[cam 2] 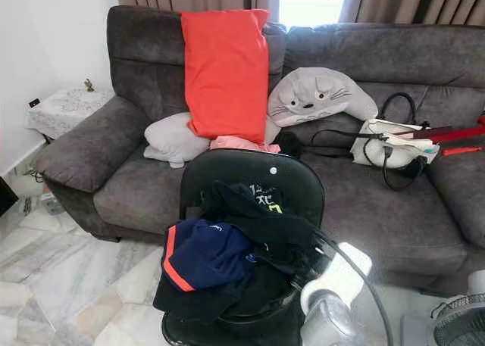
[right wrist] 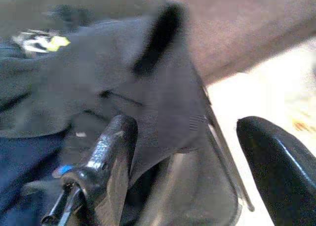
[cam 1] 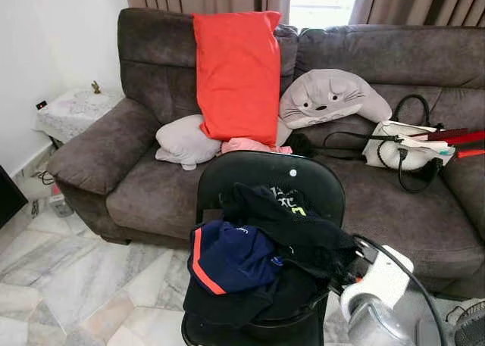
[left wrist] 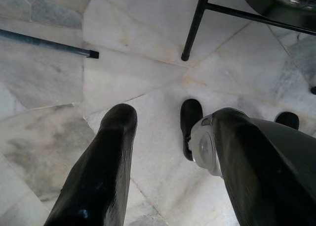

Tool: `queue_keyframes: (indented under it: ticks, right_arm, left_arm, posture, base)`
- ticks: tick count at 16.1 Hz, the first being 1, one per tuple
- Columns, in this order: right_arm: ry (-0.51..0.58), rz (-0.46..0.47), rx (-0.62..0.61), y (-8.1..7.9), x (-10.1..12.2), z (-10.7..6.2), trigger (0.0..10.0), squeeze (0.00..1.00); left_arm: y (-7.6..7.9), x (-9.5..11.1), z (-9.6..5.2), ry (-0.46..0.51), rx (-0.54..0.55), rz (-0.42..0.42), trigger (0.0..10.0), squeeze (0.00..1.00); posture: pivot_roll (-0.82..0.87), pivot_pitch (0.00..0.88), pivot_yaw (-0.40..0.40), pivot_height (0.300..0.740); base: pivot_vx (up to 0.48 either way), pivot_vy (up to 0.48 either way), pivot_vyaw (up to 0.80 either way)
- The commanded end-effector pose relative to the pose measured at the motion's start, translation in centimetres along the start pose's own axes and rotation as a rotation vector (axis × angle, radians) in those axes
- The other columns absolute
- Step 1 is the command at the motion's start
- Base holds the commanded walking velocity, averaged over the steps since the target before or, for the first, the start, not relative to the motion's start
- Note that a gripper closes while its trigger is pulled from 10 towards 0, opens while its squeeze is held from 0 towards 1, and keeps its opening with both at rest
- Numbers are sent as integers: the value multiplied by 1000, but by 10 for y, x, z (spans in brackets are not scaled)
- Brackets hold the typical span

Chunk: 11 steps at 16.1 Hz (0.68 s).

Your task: Hang hanger

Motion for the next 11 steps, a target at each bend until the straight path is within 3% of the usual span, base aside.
queue_keyframes:
  ticks: [1,4,6,11]
  right_arm:
    - [-57,180,68,-33,-9,-2,10000,0]
    - [-59,187,65,-37,-11,4,10000,0]
    - [-51,196,62,-38,-10,7,10000,0]
    - [52,183,96,-45,8,11,10000,0]
  left_arm:
    - [-3,-3,-1,-15,0,24,10000,0]
    - [-5,-3,-2,-15,-1,33,10000,0]
    - [7,-3,0,-9,-17,42,10000,0]
    - [7,0,1,-5,-12,31,10000,0]
  posture:
    - [-67,0,20,740]
    - [-64,0,23,740]
    - [-64,0,24,740]
    - [-58,0,25,740]
  base:
    - [0,0,0]
    - [0,0,0]
    - [0,0,0]
    - [0,0,0]
Point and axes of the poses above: a point about 5 cm out from each wrist's last joint towards the gripper, its own z axis pointing out of the wrist towards the gripper, its own x axis along the axis of the wrist's last joint, y = z × x, the point moved 1 cm from there along z, pointing out of the wrist towards the gripper, and after that the axes turned 4 degrees about z, right-handed, at the moved point
